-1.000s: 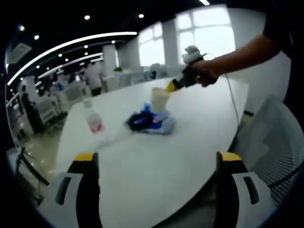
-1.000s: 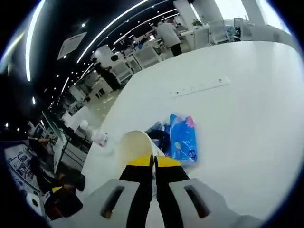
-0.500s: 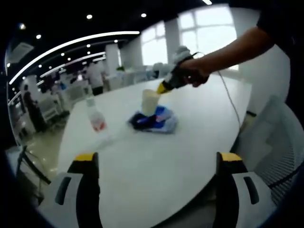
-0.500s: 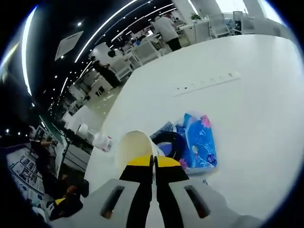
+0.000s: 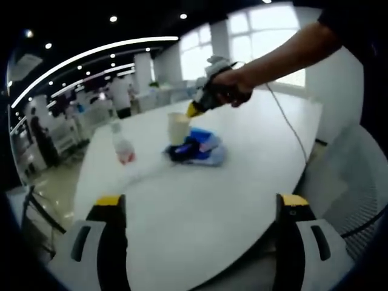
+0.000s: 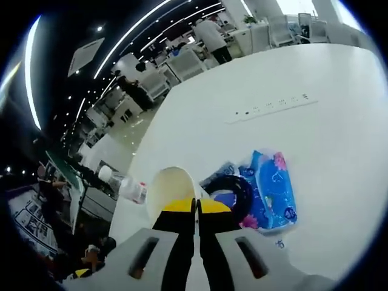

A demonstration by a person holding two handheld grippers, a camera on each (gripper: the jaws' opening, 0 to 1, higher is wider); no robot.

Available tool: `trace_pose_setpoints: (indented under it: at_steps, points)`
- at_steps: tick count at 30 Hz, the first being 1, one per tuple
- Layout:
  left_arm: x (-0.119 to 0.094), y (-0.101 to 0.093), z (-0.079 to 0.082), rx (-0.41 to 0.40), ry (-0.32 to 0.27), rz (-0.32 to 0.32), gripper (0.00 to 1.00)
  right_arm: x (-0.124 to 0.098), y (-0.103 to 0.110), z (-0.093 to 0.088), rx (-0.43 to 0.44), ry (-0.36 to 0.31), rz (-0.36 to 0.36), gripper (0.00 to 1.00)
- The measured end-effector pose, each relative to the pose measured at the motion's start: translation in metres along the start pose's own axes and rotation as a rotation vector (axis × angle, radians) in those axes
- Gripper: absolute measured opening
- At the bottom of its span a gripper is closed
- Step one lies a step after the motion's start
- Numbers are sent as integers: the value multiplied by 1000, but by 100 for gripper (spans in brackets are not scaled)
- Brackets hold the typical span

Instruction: Arrange the tabletop items into an orderly group along one side of the table until the central work area is clear of visible clutter.

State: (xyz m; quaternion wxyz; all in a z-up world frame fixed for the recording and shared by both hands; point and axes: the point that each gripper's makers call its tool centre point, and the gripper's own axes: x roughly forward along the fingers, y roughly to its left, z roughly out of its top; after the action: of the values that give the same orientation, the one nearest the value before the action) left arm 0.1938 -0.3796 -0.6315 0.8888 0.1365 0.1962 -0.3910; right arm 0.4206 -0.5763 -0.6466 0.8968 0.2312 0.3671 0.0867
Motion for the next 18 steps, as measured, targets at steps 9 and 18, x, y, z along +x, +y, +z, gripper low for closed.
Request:
trace_pose_setpoints:
  at_steps: [9, 18]
  points:
    - [0, 3, -2, -10, 9, 7, 100, 21, 20, -7, -40, 26, 5, 0]
    - [0, 4, -5, -14, 18, 10, 99, 42, 36, -12, -58, 45, 13, 0]
